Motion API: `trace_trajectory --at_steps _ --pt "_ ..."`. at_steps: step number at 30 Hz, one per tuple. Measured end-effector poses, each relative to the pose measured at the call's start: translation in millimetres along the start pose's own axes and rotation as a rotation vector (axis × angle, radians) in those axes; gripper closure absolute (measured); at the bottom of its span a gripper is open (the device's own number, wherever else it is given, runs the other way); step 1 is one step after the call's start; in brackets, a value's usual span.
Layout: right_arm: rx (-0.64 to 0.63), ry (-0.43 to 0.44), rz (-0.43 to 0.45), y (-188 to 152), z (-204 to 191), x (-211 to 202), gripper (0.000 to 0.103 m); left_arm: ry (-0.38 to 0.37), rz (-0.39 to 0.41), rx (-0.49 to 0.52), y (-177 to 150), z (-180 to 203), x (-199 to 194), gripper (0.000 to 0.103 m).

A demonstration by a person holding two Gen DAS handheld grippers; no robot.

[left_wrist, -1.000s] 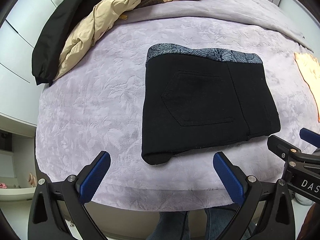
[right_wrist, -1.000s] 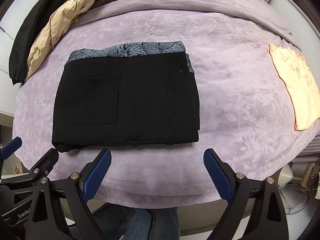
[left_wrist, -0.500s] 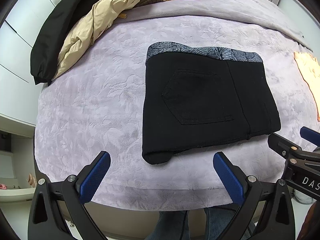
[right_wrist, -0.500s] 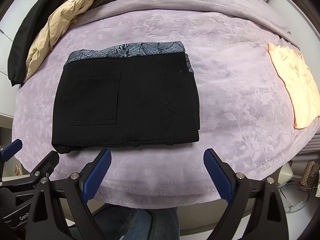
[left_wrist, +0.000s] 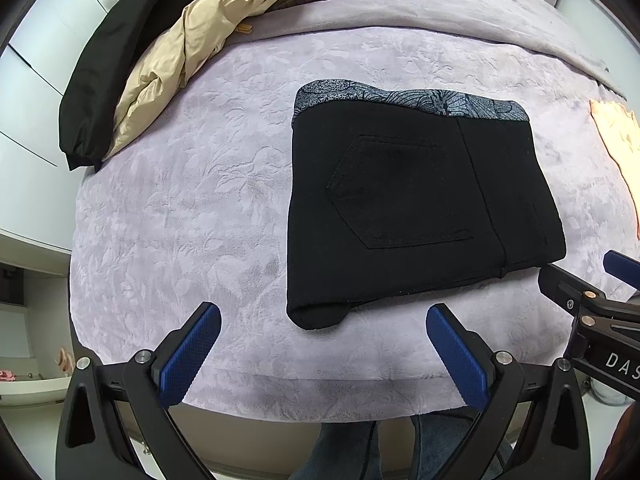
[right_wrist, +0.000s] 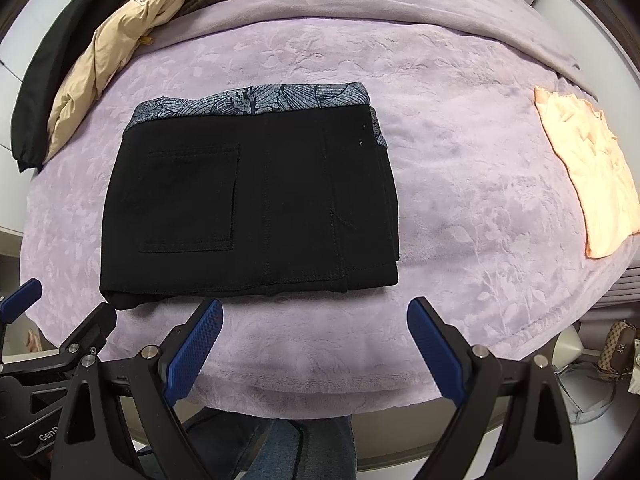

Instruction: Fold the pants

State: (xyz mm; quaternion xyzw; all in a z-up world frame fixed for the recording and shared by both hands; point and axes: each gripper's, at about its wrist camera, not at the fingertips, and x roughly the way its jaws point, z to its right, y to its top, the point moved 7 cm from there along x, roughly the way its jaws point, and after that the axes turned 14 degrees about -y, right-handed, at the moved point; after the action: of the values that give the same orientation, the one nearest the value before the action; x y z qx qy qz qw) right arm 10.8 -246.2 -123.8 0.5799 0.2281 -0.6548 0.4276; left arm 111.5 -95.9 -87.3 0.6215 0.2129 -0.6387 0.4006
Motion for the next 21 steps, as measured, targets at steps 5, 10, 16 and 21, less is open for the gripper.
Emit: trace_trajectory --at_steps 5,10,16,21 --pt "0.0 -0.002 -0.004 -1.7 -1.8 0.9 0.008 -0.003 0.001 0.002 0.0 -0.3 0.6 0.0" --pt "-0.001 -0.004 -0.004 -0.9 -2.8 1.0 0.008 -0.003 -0.001 0.001 0.8 -0.3 0.7 0.0" --pt "-0.005 -0.01 -0.004 1.2 -2.5 2.9 0.008 -0.003 0.0 0.003 1.3 -1.6 0.1 0.0" --pt "-0.011 -0.012 -0.004 2.8 -3.4 3.8 0.008 0.002 0.0 0.007 1.4 -2.1 0.0 0.0"
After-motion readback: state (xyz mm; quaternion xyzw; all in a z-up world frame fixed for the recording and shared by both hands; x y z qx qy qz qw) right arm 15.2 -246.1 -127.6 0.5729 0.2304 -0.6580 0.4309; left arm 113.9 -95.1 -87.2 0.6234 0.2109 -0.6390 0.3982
